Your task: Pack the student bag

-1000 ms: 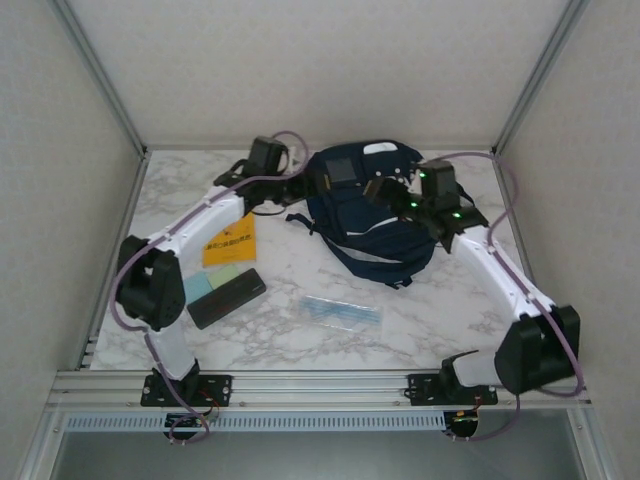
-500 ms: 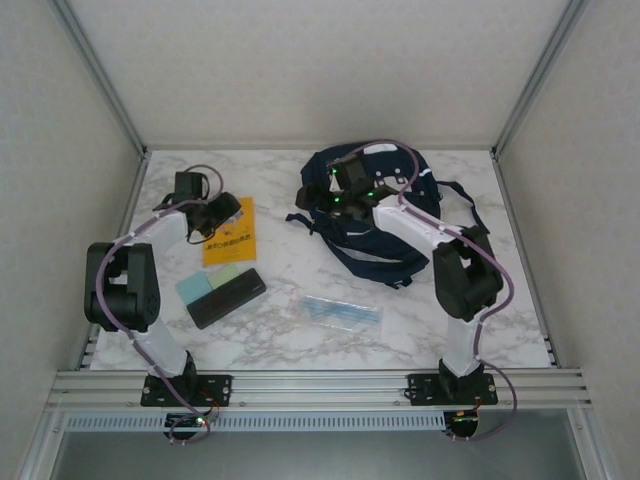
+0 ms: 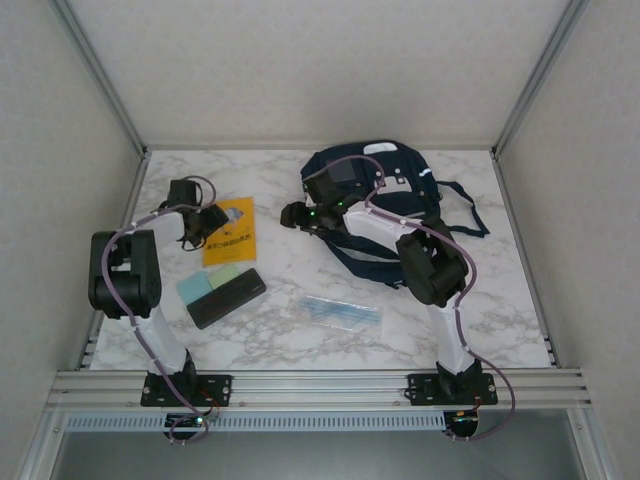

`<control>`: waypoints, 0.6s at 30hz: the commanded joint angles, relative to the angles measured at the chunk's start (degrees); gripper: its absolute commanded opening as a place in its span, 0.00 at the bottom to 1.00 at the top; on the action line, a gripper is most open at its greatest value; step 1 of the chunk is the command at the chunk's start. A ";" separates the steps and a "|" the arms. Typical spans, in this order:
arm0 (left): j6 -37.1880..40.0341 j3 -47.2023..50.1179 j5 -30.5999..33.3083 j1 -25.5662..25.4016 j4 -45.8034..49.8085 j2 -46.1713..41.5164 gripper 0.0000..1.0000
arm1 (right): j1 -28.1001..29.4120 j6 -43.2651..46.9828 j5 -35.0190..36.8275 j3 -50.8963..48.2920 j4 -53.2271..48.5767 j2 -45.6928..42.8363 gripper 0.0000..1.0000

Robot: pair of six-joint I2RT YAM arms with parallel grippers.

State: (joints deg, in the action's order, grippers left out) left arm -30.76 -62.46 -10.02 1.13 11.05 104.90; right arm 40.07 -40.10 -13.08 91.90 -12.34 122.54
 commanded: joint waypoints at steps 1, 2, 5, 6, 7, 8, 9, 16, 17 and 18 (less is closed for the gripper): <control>-0.12 -0.69 -6.44 -1.36 -0.72 4.89 0.68 | 0.62 -0.67 1.06 2.37 1.35 1.46 0.59; -0.45 -0.61 -7.23 -2.11 -1.12 5.17 0.68 | 0.62 -0.60 1.12 2.29 1.38 1.47 0.59; -2.29 -0.17 -9.69 -4.90 -2.49 5.44 0.68 | 0.62 -0.59 0.70 2.05 1.87 1.73 0.59; -3.43 0.05 -11.03 -6.27 -3.69 5.63 0.68 | 0.70 -0.51 0.31 2.12 2.06 1.97 0.59; -4.48 0.06 -11.64 -7.13 -4.21 5.75 0.68 | 0.70 -0.52 -0.13 2.21 2.38 2.31 0.59; -5.61 0.26 -12.01 -8.30 -4.37 5.77 0.68 | 0.78 -0.63 -0.32 2.31 2.57 2.66 0.59; -6.85 0.75 -12.20 -9.26 -6.15 5.57 0.68 | 0.77 -0.79 -0.15 2.50 2.54 3.06 0.58; -13.05 4.45 -11.43 -12.40 -11.14 2.54 0.69 | 1.22 -3.23 1.16 4.19 1.31 6.41 0.50; -13.21 4.45 -11.45 -12.44 -11.05 2.42 0.69 | 1.31 -3.48 1.53 4.68 0.37 6.84 0.49; -13.30 4.62 -11.45 -12.46 -11.14 2.36 0.69 | 1.32 -3.53 1.50 4.96 -0.13 7.21 0.48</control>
State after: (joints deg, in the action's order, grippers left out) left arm -40.49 -60.12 -19.07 -10.85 -3.01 107.02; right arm 40.51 -42.22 -13.02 94.48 -10.68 127.98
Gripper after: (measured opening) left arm 0.688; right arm 0.487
